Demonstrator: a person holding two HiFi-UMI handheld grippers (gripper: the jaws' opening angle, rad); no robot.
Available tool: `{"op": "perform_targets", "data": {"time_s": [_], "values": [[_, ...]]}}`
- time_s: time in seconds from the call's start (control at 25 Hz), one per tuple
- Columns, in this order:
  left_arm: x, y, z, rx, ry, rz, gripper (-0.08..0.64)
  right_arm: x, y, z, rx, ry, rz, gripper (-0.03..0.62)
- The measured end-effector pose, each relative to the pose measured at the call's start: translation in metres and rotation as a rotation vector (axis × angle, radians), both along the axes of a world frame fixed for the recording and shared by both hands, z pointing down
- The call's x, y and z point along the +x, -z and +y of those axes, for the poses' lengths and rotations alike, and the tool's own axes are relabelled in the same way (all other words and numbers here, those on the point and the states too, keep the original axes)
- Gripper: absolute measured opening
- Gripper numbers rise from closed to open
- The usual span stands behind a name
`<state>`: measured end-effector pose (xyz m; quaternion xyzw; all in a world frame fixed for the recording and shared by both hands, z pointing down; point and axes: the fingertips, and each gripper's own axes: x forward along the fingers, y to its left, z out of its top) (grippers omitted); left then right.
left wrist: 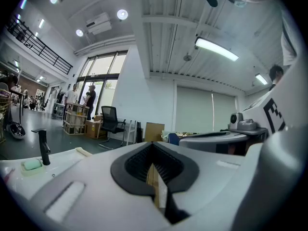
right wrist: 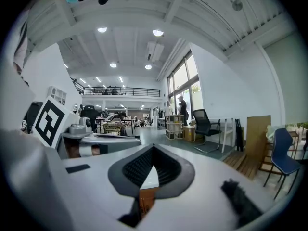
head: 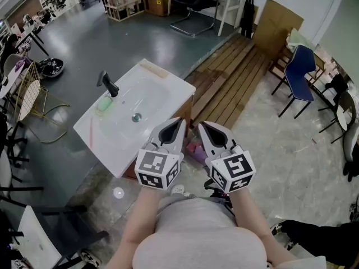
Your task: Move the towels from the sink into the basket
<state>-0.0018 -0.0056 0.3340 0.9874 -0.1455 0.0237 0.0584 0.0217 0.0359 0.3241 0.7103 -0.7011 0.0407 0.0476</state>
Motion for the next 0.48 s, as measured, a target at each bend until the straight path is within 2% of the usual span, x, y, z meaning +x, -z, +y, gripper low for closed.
{"op": "perform_targets", "data": {"time_s": [0.48], "values": [[-0.0074,0.0099,0.004,0.01,-0.007,0.016,0.005,-0.0058,0.0051,0.0057,-0.004,0.008,0.012,0.017]]}}
